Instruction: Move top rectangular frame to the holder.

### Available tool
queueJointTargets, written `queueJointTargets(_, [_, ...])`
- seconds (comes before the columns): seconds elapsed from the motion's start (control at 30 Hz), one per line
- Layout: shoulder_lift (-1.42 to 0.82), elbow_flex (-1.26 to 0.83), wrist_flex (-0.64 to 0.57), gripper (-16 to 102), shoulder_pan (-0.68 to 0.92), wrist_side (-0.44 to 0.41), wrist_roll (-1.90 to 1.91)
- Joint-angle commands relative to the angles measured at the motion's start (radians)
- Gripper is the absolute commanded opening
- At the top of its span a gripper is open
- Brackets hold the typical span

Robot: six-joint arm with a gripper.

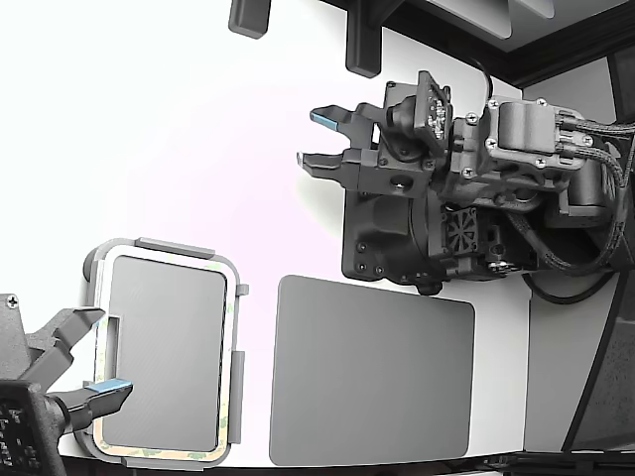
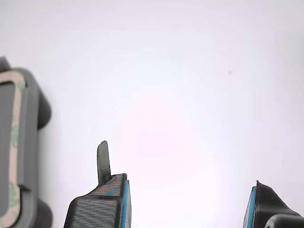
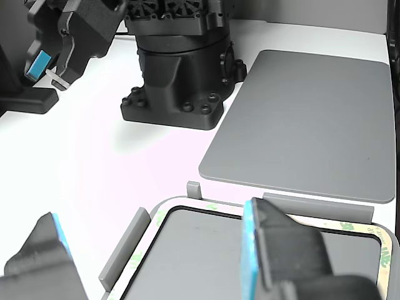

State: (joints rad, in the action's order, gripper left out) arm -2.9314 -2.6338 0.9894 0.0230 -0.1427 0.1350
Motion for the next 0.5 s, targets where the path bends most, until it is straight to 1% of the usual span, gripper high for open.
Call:
queueJointTargets(0.0, [-0.008,0.000,-0.023,100,-0.018,0.002,-0.005])
queueJointTargets(0.13, [-0.025,-0.005,-0.020,100,-0.017,0.025,-0.023])
queueJointTargets(0.47, [-0.023,-0.005,-0.021,100,-0.017,0.014,-0.017])
